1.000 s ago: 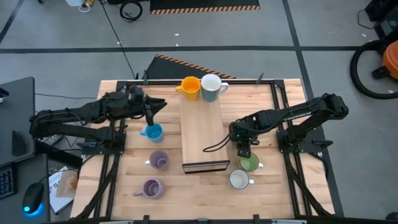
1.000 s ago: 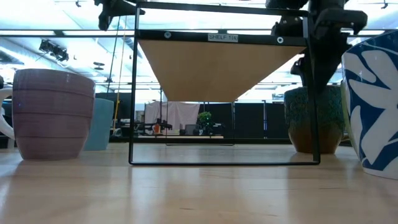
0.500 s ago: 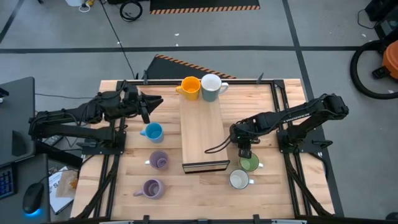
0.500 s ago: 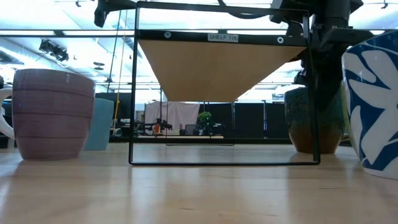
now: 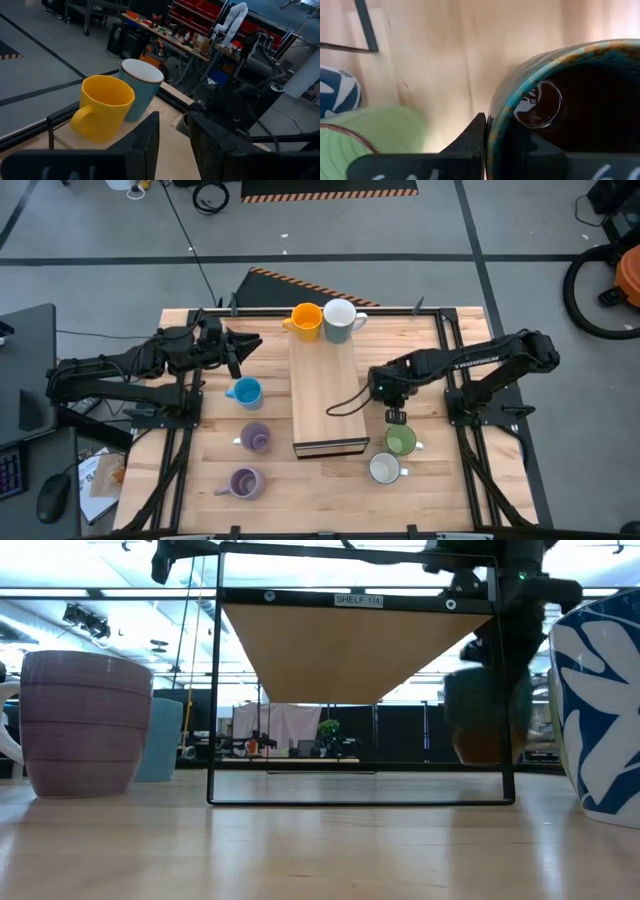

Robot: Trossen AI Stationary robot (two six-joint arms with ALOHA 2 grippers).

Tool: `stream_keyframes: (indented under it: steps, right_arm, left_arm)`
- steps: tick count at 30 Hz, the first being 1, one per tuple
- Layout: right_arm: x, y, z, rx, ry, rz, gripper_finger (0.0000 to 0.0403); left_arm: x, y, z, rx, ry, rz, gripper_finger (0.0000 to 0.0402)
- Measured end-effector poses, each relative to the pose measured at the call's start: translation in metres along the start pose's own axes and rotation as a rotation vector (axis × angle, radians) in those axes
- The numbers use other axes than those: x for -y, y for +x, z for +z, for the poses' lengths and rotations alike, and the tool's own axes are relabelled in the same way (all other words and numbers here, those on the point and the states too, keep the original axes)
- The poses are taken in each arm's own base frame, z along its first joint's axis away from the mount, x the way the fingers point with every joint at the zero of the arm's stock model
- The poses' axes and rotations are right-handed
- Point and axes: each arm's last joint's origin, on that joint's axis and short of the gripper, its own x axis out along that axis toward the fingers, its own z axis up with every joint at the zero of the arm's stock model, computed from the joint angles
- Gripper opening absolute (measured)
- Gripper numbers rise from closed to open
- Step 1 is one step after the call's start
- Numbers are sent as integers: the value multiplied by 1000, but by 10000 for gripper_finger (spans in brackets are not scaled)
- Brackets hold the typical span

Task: Place coffee mugs
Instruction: Put the blue brown mug on the shelf

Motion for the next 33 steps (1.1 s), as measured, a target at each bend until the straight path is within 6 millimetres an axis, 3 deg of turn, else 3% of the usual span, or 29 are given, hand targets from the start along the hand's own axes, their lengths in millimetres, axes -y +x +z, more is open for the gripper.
stream_keyframes:
  steps: [10,21,26,33]
  right_arm:
    - [17,-61,20,37,-19,-97,49]
    - [25,-127,41,243,-21,-138,49]
    - [25,-141,51,353,-34,-126,49]
    - [21,-143,69,504,-49,-53,49]
  left_arm:
    - [0,0,0,-1,2,0,110]
    - [0,0,0,-1,2,1,110]
    - [0,0,0,0,3,1,110]
    - [0,0,0,3,4,8,110]
